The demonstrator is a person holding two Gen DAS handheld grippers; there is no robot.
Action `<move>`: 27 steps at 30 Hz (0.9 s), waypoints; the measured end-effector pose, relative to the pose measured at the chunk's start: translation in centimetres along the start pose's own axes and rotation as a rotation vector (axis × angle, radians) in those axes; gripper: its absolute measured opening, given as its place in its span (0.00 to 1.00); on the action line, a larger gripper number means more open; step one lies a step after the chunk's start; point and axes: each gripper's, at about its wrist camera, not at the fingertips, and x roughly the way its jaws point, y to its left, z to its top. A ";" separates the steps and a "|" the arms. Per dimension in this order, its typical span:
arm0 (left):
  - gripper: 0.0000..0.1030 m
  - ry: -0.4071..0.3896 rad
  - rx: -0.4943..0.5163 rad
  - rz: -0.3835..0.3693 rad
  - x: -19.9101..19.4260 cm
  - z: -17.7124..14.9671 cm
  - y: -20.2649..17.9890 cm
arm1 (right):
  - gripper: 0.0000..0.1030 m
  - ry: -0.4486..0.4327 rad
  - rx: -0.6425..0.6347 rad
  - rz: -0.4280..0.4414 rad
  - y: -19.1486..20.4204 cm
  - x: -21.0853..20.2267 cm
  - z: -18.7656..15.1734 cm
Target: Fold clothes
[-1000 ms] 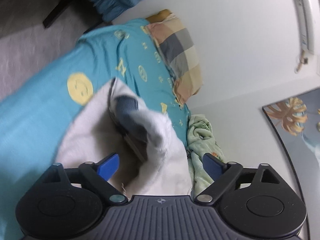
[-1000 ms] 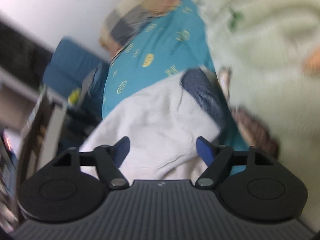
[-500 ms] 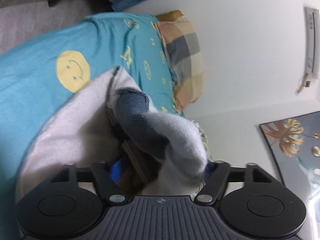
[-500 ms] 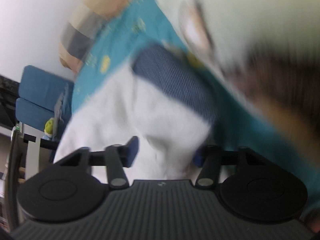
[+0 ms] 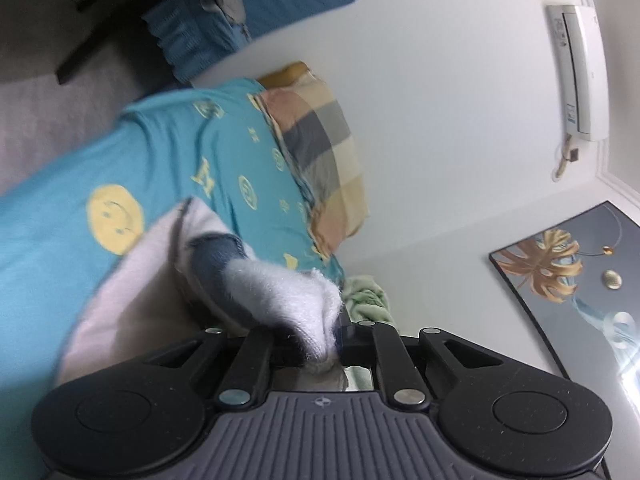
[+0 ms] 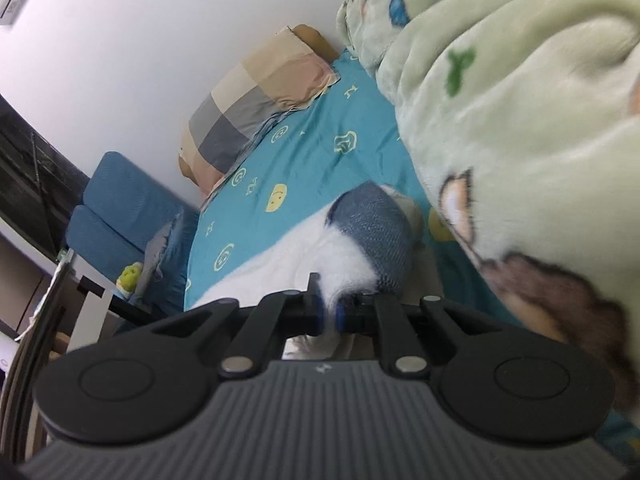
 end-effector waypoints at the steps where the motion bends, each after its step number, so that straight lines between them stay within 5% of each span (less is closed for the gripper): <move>1: 0.11 0.006 0.004 0.024 -0.8 -0.1 -0.3 | 0.09 0.007 -0.007 -0.017 0.0 -0.6 -0.1; 8: 0.12 0.128 0.067 0.358 -2.2 -2.5 0.4 | 0.10 0.222 0.079 -0.207 -3.4 0.5 -3.6; 12: 0.12 0.188 0.122 0.525 -1.0 -3.4 1.2 | 0.10 0.271 0.013 -0.305 -3.3 3.1 -4.8; 20: 0.20 0.179 0.123 0.476 -1.8 -3.6 0.2 | 0.14 0.229 -0.045 -0.301 -2.5 2.0 -5.4; 22: 0.33 0.160 0.162 0.470 -2.7 -4.0 -0.9 | 0.24 0.202 -0.089 -0.293 -1.8 1.0 -5.5; 24: 0.46 0.145 0.223 0.475 -3.5 -4.5 -2.4 | 0.57 0.167 -0.127 -0.267 -1.0 0.1 -5.5; 27: 0.56 0.120 0.329 0.489 -4.5 -5.4 -4.8 | 0.72 0.103 -0.187 -0.244 0.3 -1.3 -5.4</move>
